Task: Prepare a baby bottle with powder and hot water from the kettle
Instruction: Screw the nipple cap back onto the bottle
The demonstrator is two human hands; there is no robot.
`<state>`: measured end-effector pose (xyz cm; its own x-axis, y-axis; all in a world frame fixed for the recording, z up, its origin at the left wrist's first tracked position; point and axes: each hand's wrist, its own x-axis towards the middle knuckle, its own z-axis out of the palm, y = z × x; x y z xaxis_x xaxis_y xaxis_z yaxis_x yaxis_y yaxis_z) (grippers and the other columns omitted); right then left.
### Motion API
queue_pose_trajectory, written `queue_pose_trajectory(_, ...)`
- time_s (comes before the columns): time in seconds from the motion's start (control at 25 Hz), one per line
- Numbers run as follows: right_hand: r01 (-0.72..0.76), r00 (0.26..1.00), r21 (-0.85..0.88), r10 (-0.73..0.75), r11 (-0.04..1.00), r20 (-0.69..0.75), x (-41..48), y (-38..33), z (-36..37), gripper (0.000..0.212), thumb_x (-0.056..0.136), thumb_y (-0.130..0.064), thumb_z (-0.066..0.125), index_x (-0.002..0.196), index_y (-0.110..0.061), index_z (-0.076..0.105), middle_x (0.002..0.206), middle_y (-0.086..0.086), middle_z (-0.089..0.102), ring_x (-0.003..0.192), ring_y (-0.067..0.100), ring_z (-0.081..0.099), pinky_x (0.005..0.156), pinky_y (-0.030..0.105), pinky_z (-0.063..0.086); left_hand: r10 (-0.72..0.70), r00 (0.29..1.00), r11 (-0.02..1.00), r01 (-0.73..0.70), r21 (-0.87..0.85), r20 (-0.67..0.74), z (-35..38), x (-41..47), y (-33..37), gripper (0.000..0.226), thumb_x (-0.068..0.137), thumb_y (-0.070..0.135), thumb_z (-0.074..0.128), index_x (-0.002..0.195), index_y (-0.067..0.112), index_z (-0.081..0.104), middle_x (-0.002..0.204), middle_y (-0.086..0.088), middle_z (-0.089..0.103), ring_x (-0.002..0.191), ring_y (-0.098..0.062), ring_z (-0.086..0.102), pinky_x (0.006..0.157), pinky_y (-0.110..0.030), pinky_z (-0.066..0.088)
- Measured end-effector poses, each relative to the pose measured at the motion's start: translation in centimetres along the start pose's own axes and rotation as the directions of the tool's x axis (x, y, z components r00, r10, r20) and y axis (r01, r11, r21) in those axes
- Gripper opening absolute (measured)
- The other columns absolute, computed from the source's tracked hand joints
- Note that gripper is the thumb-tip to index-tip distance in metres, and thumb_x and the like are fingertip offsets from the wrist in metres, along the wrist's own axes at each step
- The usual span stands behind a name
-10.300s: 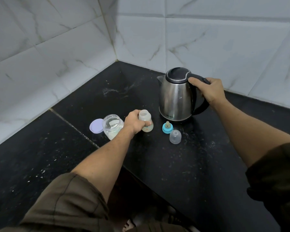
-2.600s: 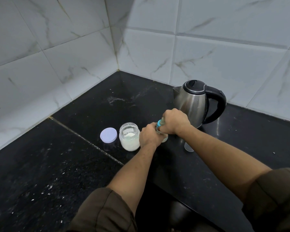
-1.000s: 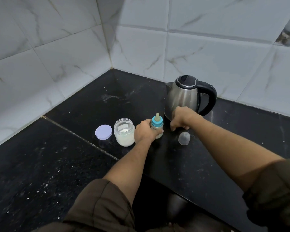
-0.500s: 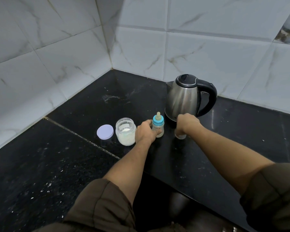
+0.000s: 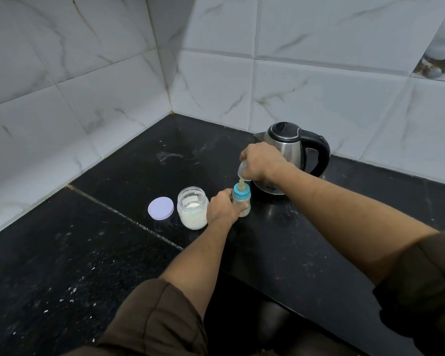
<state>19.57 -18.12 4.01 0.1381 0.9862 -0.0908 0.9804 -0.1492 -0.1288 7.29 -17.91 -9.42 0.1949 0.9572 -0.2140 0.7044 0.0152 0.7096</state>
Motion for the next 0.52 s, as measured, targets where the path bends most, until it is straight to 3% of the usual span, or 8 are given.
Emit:
queue_pose_trajectory(0.16, 0.016, 0.999, 0.038, -0.015, 0.999, -0.04, -0.1, -0.3, -1.0, 0.048, 0.082, -0.025, 0.063, 0.129, -0.026, 0.073, 0.125, 0.006, 0.072, 0.113, 0.03, 0.067, 0.092, 0.037, 0.059, 0.007, 1.0, 1.0, -0.008, -0.013, -0.004, 0.2, 0.0, -0.3, 0.061, 0.086, 0.037, 0.083, 0.14, 0.023, 0.059, 0.131, 0.001, 0.07, 0.121, -0.021, 0.064, 0.099, -0.039, 0.05)
queue_pose_trajectory(0.36, 0.076, 0.985, -0.033, -0.07, 0.997, 0.155, 0.2, -0.4, 0.8, 0.052, 0.086, -0.027, 0.073, 0.137, -0.022, 0.068, 0.124, 0.004, 0.071, 0.103, 0.023, 0.069, 0.08, 0.032, 0.059, 0.016, 1.0, 1.0, -0.016, -0.016, -0.008, 0.2, 0.2, -0.5, 0.06, 0.086, 0.039, 0.083, 0.138, 0.022, 0.06, 0.127, 0.002, 0.071, 0.117, -0.021, 0.066, 0.097, -0.039, 0.053)
queue_pose_trajectory(0.52, 0.105, 0.981, -0.074, -0.091, 0.992, 0.172, 0.3, -0.4, 2.4, 0.055, 0.084, -0.029, 0.078, 0.136, -0.019, 0.066, 0.121, 0.006, 0.071, 0.105, 0.025, 0.069, 0.08, 0.033, 0.058, 0.026, 1.0, 0.999, -0.026, -0.046, -0.001, 0.4, 0.4, -0.7, 0.061, 0.085, 0.037, 0.084, 0.139, 0.021, 0.059, 0.129, 0.001, 0.071, 0.119, -0.021, 0.066, 0.099, -0.042, 0.053)
